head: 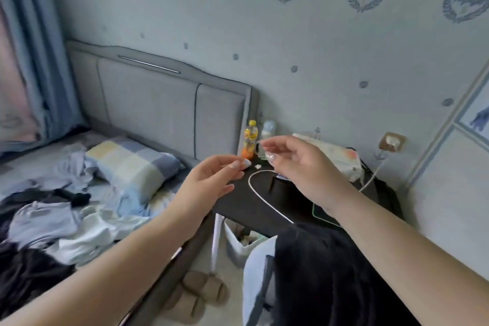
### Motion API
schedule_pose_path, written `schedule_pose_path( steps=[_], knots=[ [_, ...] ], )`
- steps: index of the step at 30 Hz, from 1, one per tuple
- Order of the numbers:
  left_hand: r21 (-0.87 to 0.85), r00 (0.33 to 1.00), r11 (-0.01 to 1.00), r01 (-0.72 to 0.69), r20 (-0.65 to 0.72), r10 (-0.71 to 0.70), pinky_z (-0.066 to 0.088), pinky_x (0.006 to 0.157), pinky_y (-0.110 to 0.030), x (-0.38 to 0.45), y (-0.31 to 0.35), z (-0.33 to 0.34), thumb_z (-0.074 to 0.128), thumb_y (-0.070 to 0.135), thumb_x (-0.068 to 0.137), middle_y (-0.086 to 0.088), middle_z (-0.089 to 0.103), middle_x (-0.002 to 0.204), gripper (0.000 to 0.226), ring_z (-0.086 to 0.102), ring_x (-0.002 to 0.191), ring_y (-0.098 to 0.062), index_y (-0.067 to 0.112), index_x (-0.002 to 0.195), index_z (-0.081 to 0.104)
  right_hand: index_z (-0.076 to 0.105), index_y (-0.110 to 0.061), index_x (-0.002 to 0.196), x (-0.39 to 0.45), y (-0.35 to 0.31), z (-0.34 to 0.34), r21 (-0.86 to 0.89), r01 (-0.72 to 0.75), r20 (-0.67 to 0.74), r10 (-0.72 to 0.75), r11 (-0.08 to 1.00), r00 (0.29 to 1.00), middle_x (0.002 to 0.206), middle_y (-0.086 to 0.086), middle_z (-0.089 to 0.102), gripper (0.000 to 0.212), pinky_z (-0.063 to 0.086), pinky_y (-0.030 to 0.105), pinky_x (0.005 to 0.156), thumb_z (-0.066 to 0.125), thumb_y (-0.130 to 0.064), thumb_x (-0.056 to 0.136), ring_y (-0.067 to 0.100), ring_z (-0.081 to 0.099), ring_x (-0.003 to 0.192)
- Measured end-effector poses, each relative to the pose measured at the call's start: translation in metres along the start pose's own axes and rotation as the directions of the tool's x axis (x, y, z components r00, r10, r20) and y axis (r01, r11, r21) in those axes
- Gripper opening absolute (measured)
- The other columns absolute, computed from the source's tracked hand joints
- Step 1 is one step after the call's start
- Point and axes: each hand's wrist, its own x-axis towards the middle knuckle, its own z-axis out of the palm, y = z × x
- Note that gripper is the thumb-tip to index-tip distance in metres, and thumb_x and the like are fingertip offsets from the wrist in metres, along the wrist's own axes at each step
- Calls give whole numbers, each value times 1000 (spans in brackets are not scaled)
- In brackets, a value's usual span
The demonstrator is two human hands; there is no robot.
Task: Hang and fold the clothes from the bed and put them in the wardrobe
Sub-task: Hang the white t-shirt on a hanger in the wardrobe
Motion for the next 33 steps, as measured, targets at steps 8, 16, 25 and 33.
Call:
schedule_pose_path(
  steps=[8, 16, 25, 33],
  knots=[
    [46, 887, 998, 48, -462, -22, 47, 99, -39, -75, 9, -219, 58, 19, 93, -1, 73, 103, 13, 66, 101, -14, 17, 101, 68, 62, -34, 101, 75, -63, 214, 201, 79, 392, -154, 976, 907, 104, -13, 66, 17, 46, 20, 85, 63, -31, 84, -2, 61, 98],
    [12, 650, 996, 88, -759, -48, 48, 91, -33, -161, 10, -349, 69, 31, 80, 0, 72, 101, 26, 65, 96, -10, 16, 101, 68, 62, -32, 97, 105, -111, 391, 372, 37, 668, -295, 927, 683, 100, -11, 67, 13, 48, 12, 76, 63, -21, 90, -7, 62, 87],
    [-49, 306, 988, 149, -947, -93, 48, 83, -31, -223, -1, -465, 64, 36, 73, 5, 74, 96, 33, 67, 92, -8, 20, 102, 67, 63, -24, 110, 136, -143, 560, 416, 54, 806, -396, 908, 440, 106, -11, 67, 20, 49, 21, 88, 59, -17, 92, -5, 62, 95],
    [-205, 12, 968, 144, -978, -209, 46, 90, -34, -267, -35, -550, 54, 16, 96, 5, 73, 92, 14, 64, 94, -12, 20, 96, 67, 62, -32, 101, 144, -155, 689, 363, 3, 890, -347, 932, 295, 101, -12, 67, 18, 51, 23, 81, 59, -17, 92, -5, 63, 88]
  ],
)
